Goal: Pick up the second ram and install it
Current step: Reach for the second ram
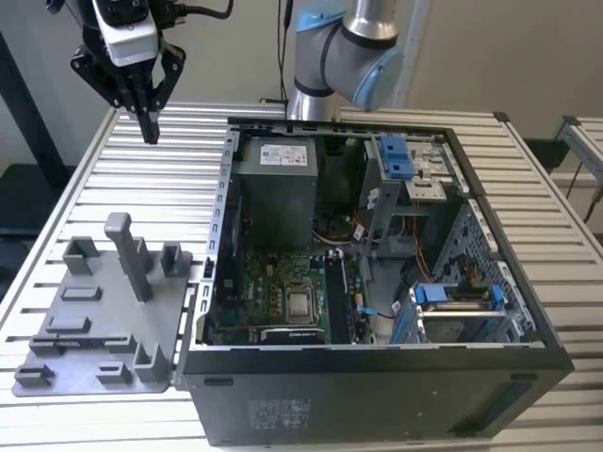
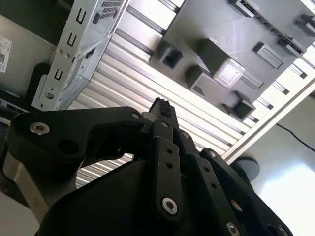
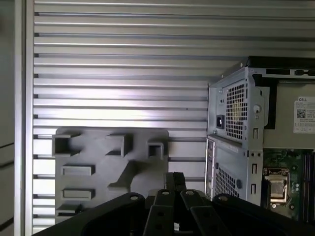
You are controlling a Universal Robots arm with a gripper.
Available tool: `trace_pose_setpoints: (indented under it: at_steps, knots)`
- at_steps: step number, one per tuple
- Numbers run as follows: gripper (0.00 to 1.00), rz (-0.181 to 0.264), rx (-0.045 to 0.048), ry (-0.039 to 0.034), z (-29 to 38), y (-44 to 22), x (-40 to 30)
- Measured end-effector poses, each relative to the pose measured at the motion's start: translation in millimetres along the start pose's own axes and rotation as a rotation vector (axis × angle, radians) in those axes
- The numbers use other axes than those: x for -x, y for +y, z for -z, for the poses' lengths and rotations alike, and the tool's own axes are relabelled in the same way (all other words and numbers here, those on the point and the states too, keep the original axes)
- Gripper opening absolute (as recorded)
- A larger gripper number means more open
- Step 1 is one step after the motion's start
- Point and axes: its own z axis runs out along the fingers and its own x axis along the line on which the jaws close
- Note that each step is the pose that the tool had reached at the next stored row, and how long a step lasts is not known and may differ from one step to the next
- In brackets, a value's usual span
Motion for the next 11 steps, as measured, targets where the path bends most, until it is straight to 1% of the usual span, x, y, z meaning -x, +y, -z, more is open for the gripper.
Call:
trace_pose_setpoints:
  at_steps: [11]
  knots:
    - [0.11,0.012,0.0014,0.0006,-0.1,0.0,-27.1]
